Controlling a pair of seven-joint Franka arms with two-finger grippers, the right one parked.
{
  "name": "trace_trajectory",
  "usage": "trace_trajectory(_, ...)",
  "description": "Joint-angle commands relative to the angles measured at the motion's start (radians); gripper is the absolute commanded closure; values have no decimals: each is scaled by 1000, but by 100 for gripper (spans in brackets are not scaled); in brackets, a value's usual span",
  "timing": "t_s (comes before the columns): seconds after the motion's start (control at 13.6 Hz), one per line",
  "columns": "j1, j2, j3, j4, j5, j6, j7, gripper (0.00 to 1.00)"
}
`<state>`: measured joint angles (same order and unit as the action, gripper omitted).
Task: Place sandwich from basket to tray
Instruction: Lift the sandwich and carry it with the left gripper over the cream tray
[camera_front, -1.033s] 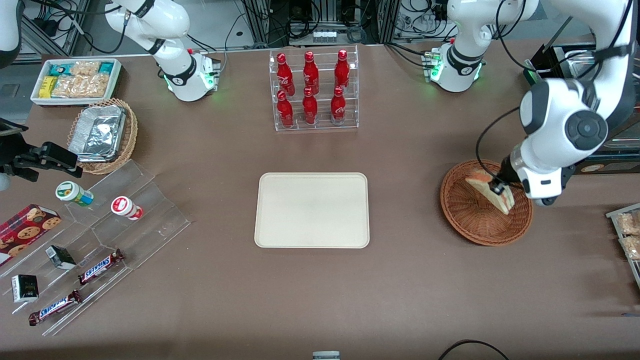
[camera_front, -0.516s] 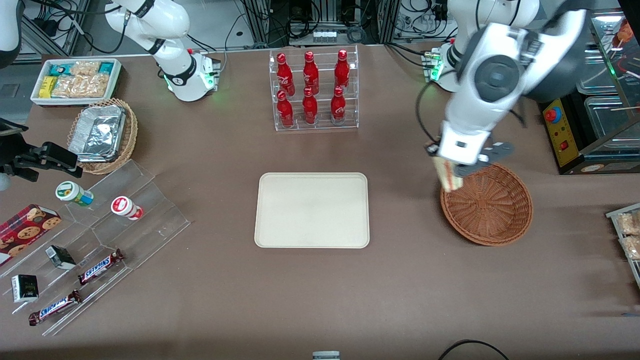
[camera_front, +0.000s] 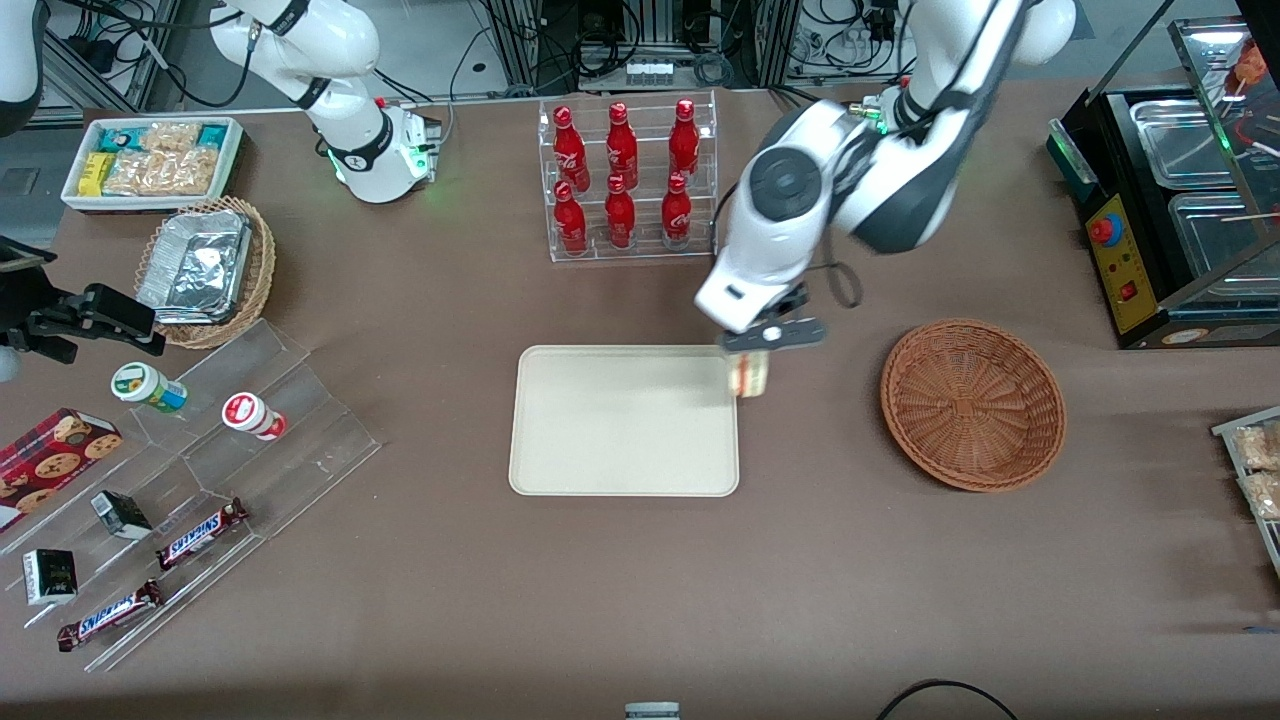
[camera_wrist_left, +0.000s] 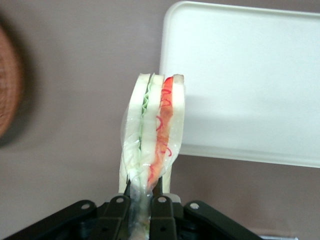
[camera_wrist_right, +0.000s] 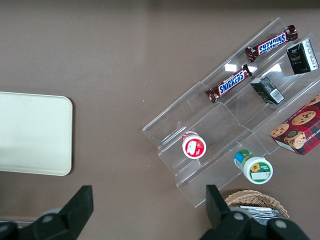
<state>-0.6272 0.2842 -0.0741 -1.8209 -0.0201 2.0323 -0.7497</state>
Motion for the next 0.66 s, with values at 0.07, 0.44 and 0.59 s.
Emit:
trace_trajectory(0.07,-48,136,17,49,-10,132,10,96)
trace_trajectory(0.44,-49,282,17,198,-17,152,7,94)
trace_trajectory(0.59,-49,306,17,207,-14,163,0,94)
